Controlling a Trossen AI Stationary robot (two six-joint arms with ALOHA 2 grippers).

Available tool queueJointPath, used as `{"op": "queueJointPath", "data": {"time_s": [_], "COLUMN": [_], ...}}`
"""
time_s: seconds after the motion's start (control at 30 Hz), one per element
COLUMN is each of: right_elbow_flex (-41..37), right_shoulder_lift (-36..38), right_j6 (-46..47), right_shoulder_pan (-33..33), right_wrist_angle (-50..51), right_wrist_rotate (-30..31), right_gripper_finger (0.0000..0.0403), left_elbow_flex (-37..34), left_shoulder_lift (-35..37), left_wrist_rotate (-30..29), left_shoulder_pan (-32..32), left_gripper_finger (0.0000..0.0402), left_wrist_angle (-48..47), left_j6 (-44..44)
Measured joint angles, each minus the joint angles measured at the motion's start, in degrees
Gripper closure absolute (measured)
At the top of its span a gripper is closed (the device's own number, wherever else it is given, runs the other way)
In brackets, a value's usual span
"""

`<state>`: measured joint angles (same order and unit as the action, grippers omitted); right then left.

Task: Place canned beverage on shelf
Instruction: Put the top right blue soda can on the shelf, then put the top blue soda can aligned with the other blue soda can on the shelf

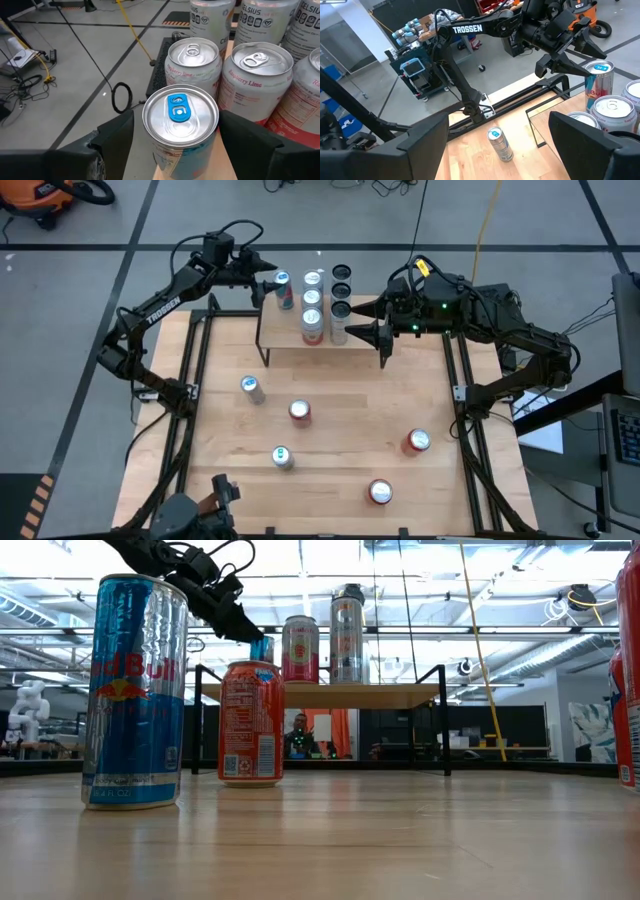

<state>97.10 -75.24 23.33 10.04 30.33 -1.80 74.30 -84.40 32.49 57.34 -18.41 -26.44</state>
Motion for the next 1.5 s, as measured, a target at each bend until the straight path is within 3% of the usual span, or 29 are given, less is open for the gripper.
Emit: {"op": "queueJointPath", "data": {"time_s": [0.47, 0.7, 0.97, 1.27, 1.5], "right_elbow_flex": [0.0, 0.0, 0.0, 0.0, 0.0], "right_shoulder_lift": [0.0, 0.0, 0.0, 0.0, 0.0], "right_j6": [0.0, -0.6, -1.9, -0.7, 1.9], "right_shoulder_pan": [0.0, 0.0, 0.0, 0.0, -0.8], "right_wrist_angle": [0.0, 0.1, 3.4, 4.9, 6.0], "right_wrist_rotate": [0.0, 0.0, 0.2, 0.2, 0.0], "right_gripper_finger": [0.0080, 0.0080, 0.0080, 0.0080, 0.0080], "left_elbow_flex": [0.0, 0.0, 0.0, 0.0, 0.0], "left_shoulder_lift": [2.9, 9.6, 18.8, 25.1, 23.3], "left_wrist_rotate": [-2.5, -7.0, -10.8, -23.9, -34.6], "left_shoulder_pan": [-0.1, -3.6, -18.9, -39.9, -47.4], "left_gripper_finger": [0.0124, 0.0124, 0.0130, 0.0154, 0.0154], "left_wrist_angle": [-0.4, -3.1, -15.8, -33.7, -53.4], "left_j6": [0.8, 12.9, 25.7, 43.2, 52.6]}}
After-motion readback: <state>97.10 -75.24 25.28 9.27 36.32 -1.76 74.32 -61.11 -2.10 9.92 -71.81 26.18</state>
